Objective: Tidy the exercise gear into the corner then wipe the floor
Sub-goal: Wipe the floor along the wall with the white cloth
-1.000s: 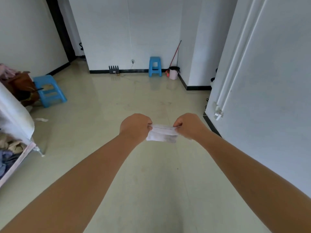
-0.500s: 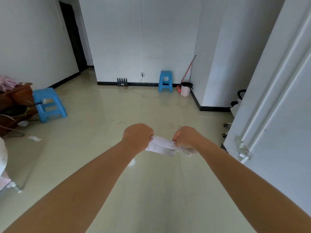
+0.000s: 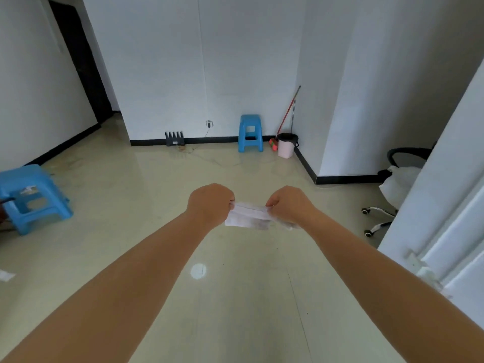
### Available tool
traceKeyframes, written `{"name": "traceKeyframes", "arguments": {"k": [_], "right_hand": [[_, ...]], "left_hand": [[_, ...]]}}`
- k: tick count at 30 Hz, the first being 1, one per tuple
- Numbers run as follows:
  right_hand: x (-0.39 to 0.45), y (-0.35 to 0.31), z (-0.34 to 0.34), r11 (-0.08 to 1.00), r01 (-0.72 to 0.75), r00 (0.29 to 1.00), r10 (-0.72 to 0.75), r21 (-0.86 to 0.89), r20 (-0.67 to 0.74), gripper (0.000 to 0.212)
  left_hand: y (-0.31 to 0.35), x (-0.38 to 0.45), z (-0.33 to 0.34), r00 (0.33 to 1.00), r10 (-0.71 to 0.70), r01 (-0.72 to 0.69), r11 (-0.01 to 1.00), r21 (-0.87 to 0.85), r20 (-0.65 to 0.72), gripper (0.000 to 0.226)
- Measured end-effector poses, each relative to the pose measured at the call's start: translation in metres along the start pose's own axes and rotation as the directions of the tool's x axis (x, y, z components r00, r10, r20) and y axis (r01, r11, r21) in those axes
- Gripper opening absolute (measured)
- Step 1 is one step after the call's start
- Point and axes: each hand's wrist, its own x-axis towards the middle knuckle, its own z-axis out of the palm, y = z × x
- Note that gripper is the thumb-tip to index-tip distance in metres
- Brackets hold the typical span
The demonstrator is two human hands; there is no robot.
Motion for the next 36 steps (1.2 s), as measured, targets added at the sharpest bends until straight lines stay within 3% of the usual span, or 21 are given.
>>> {"name": "traceKeyframes", "arguments": {"k": [8, 18, 24, 36], "right_hand": [[0.222, 0.029, -0.023, 0.999, 0.050, 0.996, -0.049, 0.020, -0.077, 0.031], [0.496, 0.050, -0.092, 0.991, 0.133, 0.986, -0.132, 0.003, -0.098, 0.034], [0.664, 0.052, -0.099, 0.980, 0.190, 0.976, -0.195, -0.052, -0.096, 0.033], [0.991, 0.054, -0.147, 0.997, 0.071, 0.992, -0.069, 0.013, -0.104, 0.030]], "left_hand": [[-0.045, 0.206, 0.048, 0.998, -0.032, 0.032, 0.999, 0.004, 0.060, 0.033], [-0.098, 0.484, 0.062, 0.989, -0.114, 0.110, 0.993, 0.045, 0.096, 0.031], [-0.152, 0.634, 0.097, 0.977, -0.170, 0.164, 0.985, 0.050, 0.128, 0.028], [-0.255, 0.976, 0.146, 0.989, -0.127, 0.127, 0.992, -0.003, 0.070, 0.026]]}}
